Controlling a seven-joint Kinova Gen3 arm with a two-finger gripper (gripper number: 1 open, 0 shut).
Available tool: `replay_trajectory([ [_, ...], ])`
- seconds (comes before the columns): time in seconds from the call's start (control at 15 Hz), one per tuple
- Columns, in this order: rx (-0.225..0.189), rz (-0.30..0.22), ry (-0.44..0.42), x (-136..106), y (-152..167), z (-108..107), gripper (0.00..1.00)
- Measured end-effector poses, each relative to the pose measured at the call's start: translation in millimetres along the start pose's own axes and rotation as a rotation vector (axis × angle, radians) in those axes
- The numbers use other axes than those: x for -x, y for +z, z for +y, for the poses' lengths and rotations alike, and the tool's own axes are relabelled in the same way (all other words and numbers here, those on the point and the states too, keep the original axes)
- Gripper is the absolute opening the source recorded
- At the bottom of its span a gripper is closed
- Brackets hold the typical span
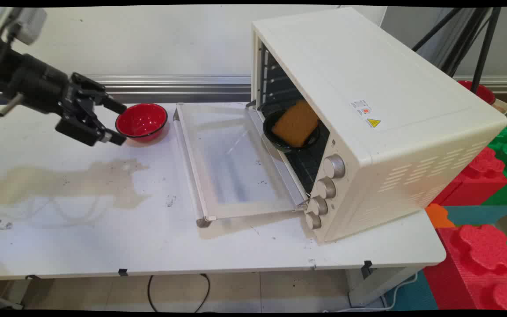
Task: Close the oven
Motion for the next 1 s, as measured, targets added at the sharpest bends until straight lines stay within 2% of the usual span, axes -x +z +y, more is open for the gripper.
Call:
replay_trajectory([
  [0.47, -0.01, -0.091, -0.019, 21, 31, 5, 1.0],
  [1.0, -0.004, -0.129, -0.038, 43, 55, 8, 1.0],
])
